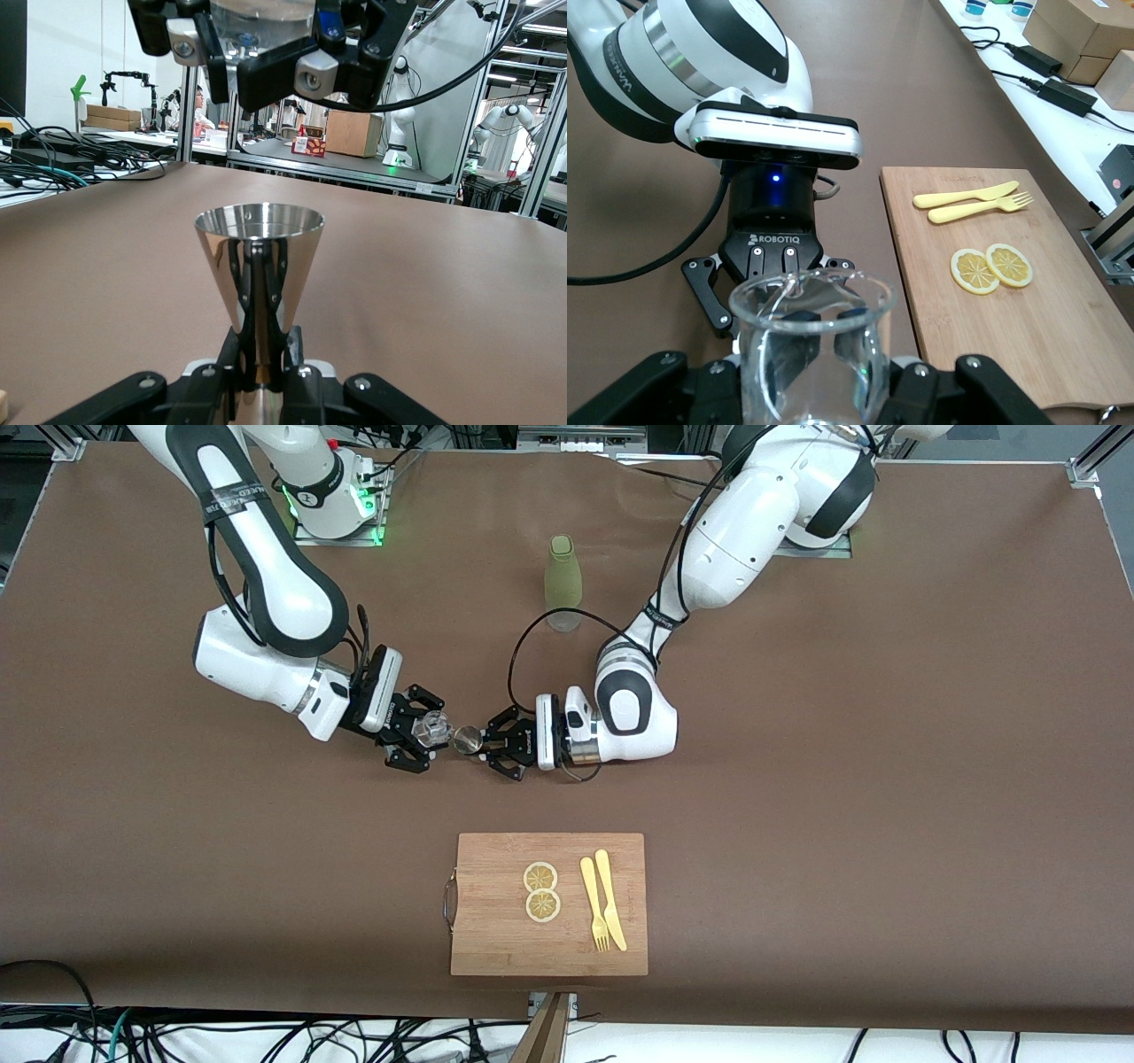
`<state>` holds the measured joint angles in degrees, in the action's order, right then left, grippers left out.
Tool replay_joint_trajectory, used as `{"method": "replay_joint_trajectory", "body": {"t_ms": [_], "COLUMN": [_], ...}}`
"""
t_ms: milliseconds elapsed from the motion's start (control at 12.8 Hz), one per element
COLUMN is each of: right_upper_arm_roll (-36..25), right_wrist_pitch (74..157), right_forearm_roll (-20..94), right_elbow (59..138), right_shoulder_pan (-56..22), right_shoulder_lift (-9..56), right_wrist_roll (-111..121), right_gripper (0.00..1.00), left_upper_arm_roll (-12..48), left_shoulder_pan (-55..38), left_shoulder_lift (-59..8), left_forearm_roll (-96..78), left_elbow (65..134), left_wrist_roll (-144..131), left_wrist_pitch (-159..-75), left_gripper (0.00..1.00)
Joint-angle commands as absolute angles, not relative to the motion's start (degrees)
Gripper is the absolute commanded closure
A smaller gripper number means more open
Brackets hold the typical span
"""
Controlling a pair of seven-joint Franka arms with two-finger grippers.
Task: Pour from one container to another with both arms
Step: 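Tilt the beaker with the right gripper, pouring into the jigger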
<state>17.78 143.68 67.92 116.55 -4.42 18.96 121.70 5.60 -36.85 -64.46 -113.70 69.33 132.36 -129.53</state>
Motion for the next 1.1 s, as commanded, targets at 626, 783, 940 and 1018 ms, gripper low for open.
{"method": "replay_joint_trajectory", "body": {"t_ms": [626, 783, 940, 1018], "right_upper_arm_roll": [19.7, 19.7, 19.7, 19.7], "right_wrist_pitch": [148.9, 149.0, 149.0, 149.0], "right_forearm_roll": [65.7, 65.7, 65.6, 65.3], "right_elbow": [118.4, 118.7, 118.9, 119.0], "right_shoulder_pan": [-5.1, -5.1, -5.1, -5.1], "right_shoulder_lift": [16.6, 16.5, 16.5, 16.5], "right_wrist_roll": [120.5, 120.6, 120.9, 120.9], "right_gripper": [0.88, 0.88, 0.88, 0.88], "left_upper_arm_roll": [4.8, 4.8, 4.8, 4.8], "left_shoulder_pan": [-37.9, -37.9, -37.9, -37.9], "left_shoulder_lift": [-65.9, -65.9, -66.0, -66.0], "left_forearm_roll": [-116.0, -116.0, -116.0, -116.0], "left_elbow": [66.7, 66.7, 66.7, 66.7], "left_wrist_roll": [132.7, 132.7, 132.7, 132.7], "left_wrist_pitch": [-130.7, -130.7, -130.7, -130.7], "left_gripper": [1.00, 1.00, 1.00, 1.00]}}
